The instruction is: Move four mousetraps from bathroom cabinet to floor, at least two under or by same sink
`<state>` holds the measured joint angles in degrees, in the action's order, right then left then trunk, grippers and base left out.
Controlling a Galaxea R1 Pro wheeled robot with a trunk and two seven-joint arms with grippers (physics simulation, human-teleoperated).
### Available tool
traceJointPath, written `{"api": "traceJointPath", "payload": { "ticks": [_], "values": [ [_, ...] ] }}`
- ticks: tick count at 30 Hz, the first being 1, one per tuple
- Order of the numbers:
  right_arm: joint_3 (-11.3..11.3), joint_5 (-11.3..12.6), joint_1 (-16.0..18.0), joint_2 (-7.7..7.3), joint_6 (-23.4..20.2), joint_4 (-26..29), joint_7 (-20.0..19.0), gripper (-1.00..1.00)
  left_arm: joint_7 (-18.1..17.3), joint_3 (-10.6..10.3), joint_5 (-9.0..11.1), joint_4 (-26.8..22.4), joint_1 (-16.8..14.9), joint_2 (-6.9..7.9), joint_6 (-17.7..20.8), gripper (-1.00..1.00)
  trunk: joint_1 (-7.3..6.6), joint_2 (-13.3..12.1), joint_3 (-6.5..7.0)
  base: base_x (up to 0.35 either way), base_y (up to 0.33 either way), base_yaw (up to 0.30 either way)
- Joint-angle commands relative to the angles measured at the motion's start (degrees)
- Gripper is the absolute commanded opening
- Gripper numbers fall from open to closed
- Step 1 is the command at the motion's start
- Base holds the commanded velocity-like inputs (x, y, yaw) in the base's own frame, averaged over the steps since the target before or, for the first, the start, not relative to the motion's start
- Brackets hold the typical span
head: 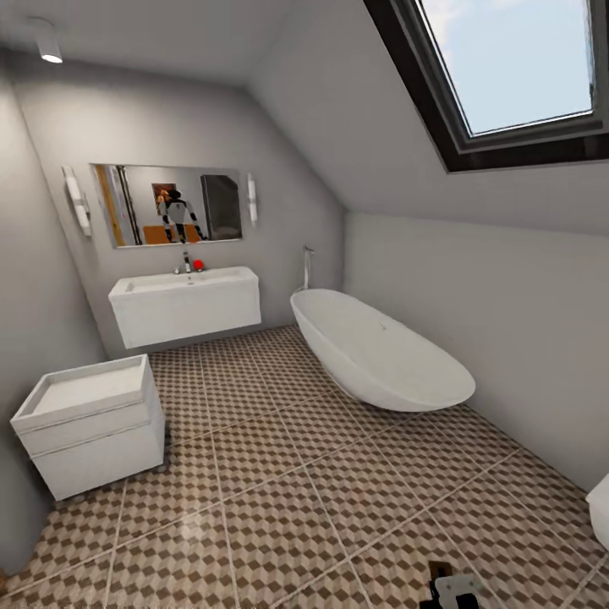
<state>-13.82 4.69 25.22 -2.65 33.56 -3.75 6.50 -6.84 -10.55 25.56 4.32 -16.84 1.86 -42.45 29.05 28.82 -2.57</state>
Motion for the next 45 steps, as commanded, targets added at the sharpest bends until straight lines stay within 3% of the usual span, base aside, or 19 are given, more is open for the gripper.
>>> {"api": "traceJointPath", "payload": {
  "ticks": [1,19,30,45],
  "values": [
    [-0.5,0.6,0.1,0.02,0.4,-0.2,-0.1,-1.0,-0.5,-0.3,0.6,0.3,-0.1,-0.02,-0.3,-1.0,0.03,0.1,-0.12,0.0,0.0,0.3],
    [-0.5,0.6,0.1,0.06,0.4,-0.2,-0.1,-1.0,-0.5,-0.2,0.6,0.3,-0.1,-0.02,-0.3,-1.0,0.03,0.1,-0.12,0.0,0.0,0.287],
    [-0.5,0.7,0.1,0.11,0.4,-0.2,-0.6,-1.0,-0.5,-0.2,0.6,0.3,-0.1,-0.08,-0.3,-1.0,0.03,0.1,-0.12,0.02,0.0,0.02],
    [-0.5,0.7,0.1,0.11,0.4,-0.2,-0.6,-1.0,-0.5,-0.2,0.7,0.3,-0.1,-0.1,-0.3,-1.0,0.03,0.1,-0.12,0.292,0.0,0.0]
  ]
}}
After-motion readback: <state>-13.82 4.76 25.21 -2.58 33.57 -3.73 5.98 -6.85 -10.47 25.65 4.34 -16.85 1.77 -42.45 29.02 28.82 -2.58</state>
